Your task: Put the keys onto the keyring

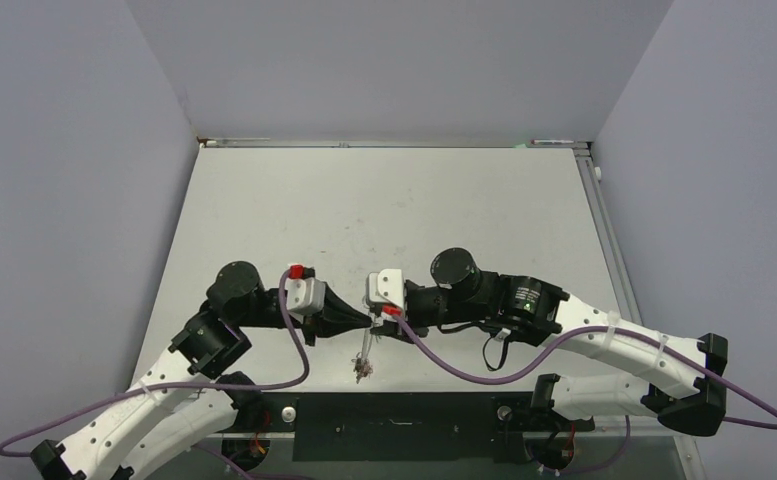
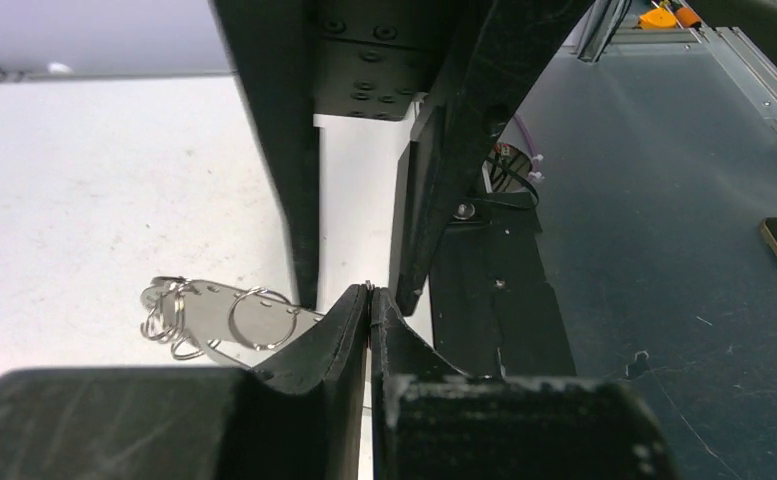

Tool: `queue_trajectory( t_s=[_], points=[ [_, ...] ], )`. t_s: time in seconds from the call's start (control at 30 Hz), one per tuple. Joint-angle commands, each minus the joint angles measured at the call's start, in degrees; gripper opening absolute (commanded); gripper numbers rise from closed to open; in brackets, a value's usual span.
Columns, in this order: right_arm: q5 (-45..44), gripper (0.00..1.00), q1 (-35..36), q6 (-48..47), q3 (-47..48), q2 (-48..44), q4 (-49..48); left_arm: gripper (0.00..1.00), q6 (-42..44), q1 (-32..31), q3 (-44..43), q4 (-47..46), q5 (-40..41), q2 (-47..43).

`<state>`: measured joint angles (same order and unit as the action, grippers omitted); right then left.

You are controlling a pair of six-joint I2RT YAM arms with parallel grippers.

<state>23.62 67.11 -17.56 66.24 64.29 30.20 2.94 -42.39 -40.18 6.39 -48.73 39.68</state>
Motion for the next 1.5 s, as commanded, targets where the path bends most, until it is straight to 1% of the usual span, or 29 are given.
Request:
queue_trajectory(
  t_s=[0.0, 0.03, 0.07, 0.13, 0.23, 0.33, 0.47, 0.6, 0.73, 0.97, 1.1, 1.2, 1.47],
  points=[
    [0.8, 0.47, 0.0, 1.3, 1.0, -1.7, -10.0, 0.0, -4.7, 1.7, 1.8, -10.4, -0.3, -4.8],
    [0.2, 0.52, 0.0, 1.7, 0.7, -2.2, -10.9, 0.0, -5.6, 2.2, 2.2, -11.7, -0.7, -5.2],
    [-0.5, 0.54, 0.0, 2.3, 0.2, -2.9, -12.3, 0.0, -6.4, 2.6, 2.6, -12.8, -1.0, -5.5],
    [-2.8, 0.56, 0.0, 4.2, -1.8, -5.2, -16.2, 0.0, -7.6, 3.3, 2.9, -14.4, -1.8, -5.6],
    [-3.4, 0.57, -0.1, 6.5, -6.0, -9.8, -23.0, 0.0, -9.2, 4.0, 3.1, -16.8, -2.6, -5.9],
    [-1.6, 0.57, -0.3, 9.2, -10.2, -13.6, -29.0, 0.0, -12.0, 4.5, 4.7, -21.4, -2.3, -7.3],
    [-1.0, 0.57, -0.5, 13.3, -14.9, -16.5, -35.5, 0.0, -15.5, 5.1, 6.3, -26.7, -2.0, -8.8],
    [-0.4, 0.54, -0.6, 17.3, -19.1, -17.9, -41.3, 0.0, -19.6, 5.6, 8.1, -33.0, -1.8, -10.0],
    [2.1, 0.46, -0.6, 21.2, -20.8, -17.4, -45.7, 0.0, -22.3, 5.7, 9.0, -36.9, -1.5, -11.0],
    [9.4, 0.45, -0.6, 26.1, -21.3, -14.2, -52.0, 0.0, -27.7, 5.9, 11.2, -44.4, -1.7, -12.3],
    [10.4, 0.44, -0.6, 27.9, -21.5, -12.3, -54.8, 0.0, -29.0, 5.9, 12.0, -46.5, -1.6, -13.1],
    [10.6, 0.38, -0.6, 28.2, -21.3, -11.5, -55.3, 0.0, -29.0, 5.9, 12.1, -46.6, -1.5, -13.4],
    [9.3, 0.33, -0.6, 28.0, -22.2, -11.3, -56.6, 0.0, -31.1, 6.7, 12.6, -49.2, -1.7, -12.9]
  ],
)
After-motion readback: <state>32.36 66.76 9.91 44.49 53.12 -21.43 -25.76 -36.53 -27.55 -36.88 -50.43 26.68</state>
